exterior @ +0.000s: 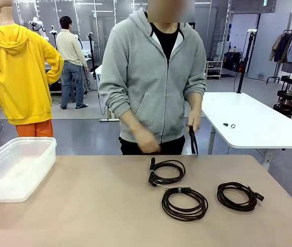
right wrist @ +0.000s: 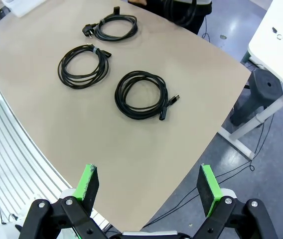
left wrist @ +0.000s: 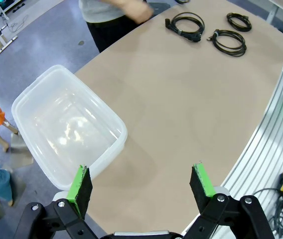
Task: Organize and store the cables.
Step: Place the Power Cable into the Organizing box.
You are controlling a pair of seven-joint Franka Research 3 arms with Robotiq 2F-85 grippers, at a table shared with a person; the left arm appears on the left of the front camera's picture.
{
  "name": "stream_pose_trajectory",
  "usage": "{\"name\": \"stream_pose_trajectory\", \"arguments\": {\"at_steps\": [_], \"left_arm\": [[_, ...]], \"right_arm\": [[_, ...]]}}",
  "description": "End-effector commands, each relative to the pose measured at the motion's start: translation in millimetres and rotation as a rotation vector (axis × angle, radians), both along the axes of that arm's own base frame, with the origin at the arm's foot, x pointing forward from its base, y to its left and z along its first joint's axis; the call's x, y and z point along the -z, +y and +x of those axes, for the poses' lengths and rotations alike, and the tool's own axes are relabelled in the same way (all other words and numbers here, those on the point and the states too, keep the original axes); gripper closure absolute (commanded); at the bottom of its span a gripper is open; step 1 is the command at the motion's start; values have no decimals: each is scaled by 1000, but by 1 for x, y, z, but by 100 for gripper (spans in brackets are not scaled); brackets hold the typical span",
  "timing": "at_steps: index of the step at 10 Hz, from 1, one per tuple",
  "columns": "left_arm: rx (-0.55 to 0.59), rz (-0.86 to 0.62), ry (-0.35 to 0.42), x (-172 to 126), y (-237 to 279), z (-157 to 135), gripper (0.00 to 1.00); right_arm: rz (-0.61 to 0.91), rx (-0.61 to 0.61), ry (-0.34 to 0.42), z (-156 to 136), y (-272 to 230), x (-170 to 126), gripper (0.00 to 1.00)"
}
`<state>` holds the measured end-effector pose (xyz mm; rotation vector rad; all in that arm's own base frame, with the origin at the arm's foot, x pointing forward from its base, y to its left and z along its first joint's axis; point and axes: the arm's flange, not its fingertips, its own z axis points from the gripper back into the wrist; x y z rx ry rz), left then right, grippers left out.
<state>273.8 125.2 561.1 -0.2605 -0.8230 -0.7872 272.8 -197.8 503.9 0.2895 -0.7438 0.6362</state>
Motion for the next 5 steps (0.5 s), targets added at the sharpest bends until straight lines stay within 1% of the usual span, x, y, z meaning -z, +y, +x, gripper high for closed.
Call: {"name": "stream_pose_trajectory", "arguments": {"at_steps": [1, 5], "left_arm": [[16, 7, 2, 1, 0, 0, 0], [16, 7, 2, 1, 0, 0, 0]], "right_arm": [[-1, -18, -5, -1, -1, 1, 0], [-1, -18, -5, -1, -1, 1, 0]]}}
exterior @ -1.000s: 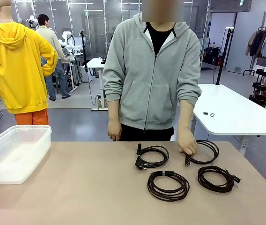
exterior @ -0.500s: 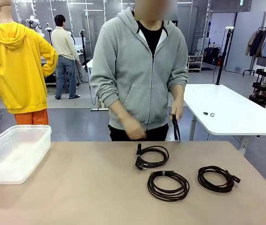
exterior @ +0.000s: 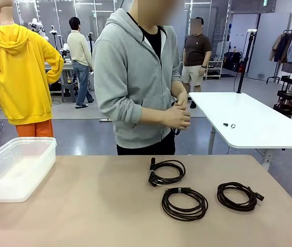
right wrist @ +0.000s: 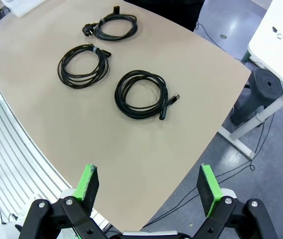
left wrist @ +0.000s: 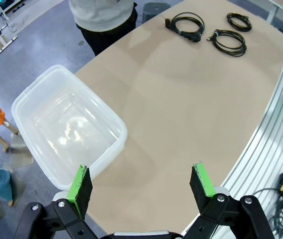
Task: Organize and store the cables.
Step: Place the Power Cable into the Organizing box.
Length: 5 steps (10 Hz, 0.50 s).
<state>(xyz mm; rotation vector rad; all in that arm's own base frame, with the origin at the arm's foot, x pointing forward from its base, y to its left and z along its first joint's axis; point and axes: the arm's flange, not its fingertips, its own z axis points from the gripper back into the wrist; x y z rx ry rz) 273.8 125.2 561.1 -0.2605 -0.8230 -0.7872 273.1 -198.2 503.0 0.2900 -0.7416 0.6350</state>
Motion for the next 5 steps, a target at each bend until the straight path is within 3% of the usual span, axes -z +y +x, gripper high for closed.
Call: {"name": "stream_pose_trajectory", "arguments": {"at_steps": [1, 5], "left_arm": [[16, 7, 2, 1, 0, 0, 0], [16, 7, 2, 1, 0, 0, 0]], "right_arm": [[-1, -19, -7, -1, -1, 0, 0], [-1, -19, -7, -1, -1, 0, 0]]}}
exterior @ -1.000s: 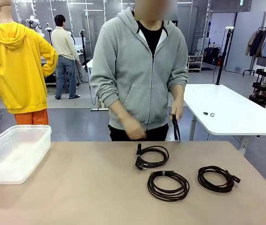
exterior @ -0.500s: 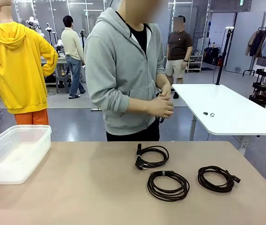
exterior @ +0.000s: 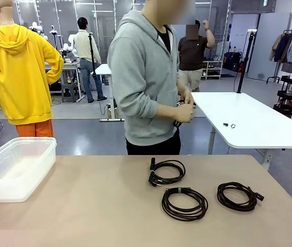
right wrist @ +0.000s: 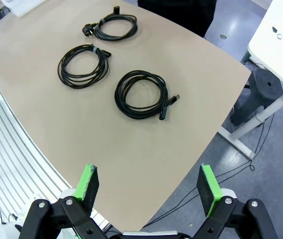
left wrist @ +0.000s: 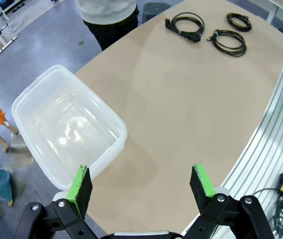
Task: Organize and store the cables.
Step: Place the Power Cable into the Organizing box.
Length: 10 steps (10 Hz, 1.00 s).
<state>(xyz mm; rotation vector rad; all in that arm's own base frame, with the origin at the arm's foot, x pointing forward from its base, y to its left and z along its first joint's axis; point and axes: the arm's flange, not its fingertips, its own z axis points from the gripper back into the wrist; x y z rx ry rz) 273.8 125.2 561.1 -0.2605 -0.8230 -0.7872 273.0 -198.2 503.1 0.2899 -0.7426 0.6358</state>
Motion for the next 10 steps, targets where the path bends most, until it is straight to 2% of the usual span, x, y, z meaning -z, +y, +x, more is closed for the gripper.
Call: {"name": "stream_pose_trajectory", "arguments": {"at_steps": [1, 9, 10], "left_arm": [[16, 7, 2, 1, 0, 0, 0], [0, 0, 0, 0, 0, 0, 0], [-30, 64, 37, -12, -24, 1, 0]], "right_arm": [[-1, -18, -6, -1, -1, 0, 0], [-1, -18, -6, -1, -1, 0, 0], [-1, -18, -6, -1, -1, 0, 0]]}}
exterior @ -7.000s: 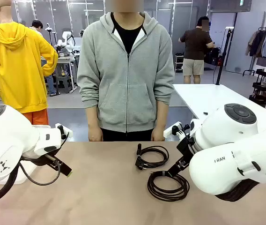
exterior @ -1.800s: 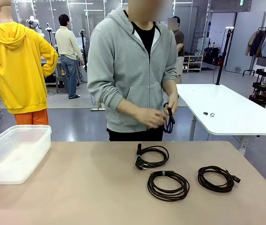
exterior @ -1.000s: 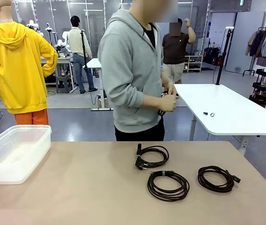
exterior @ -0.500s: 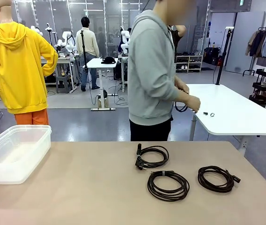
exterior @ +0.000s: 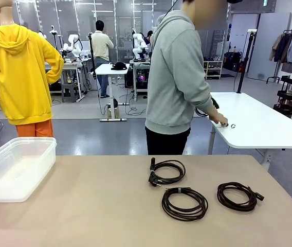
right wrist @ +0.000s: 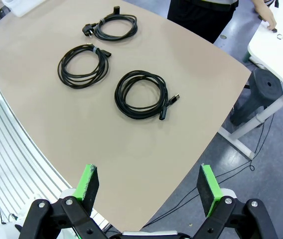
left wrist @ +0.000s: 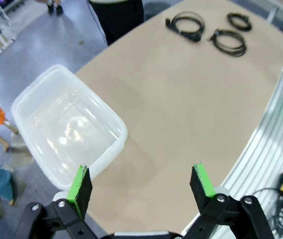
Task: Organize and store the cables.
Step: Place the Power Cable into the Organizing box.
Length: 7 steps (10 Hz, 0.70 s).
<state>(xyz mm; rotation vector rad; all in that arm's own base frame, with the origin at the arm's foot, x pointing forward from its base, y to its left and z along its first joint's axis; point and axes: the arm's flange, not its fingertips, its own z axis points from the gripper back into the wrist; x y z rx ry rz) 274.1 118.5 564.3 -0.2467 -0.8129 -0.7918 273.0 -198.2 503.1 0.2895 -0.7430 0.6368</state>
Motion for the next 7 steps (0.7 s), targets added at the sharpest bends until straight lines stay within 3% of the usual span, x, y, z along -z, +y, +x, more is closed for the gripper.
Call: {"name": "stream_pose_trajectory", "arguments": {"at_steps": [1, 3, 5, 7], "left_arm": [[-25, 63, 81, -19, -47, 9, 0], [47, 74, 161, -37, -121, 28, 0], [35, 140, 254, -52, -201, 59, 0], [-10, 213, 299, -49, -259, 89, 0]], "right_arm": [[-1, -17, -6, -1, -1, 0, 0], [-1, -17, -6, -1, -1, 0, 0], [-1, -17, -6, -1, -1, 0, 0], [-1, -17, -6, -1, -1, 0, 0]]}}
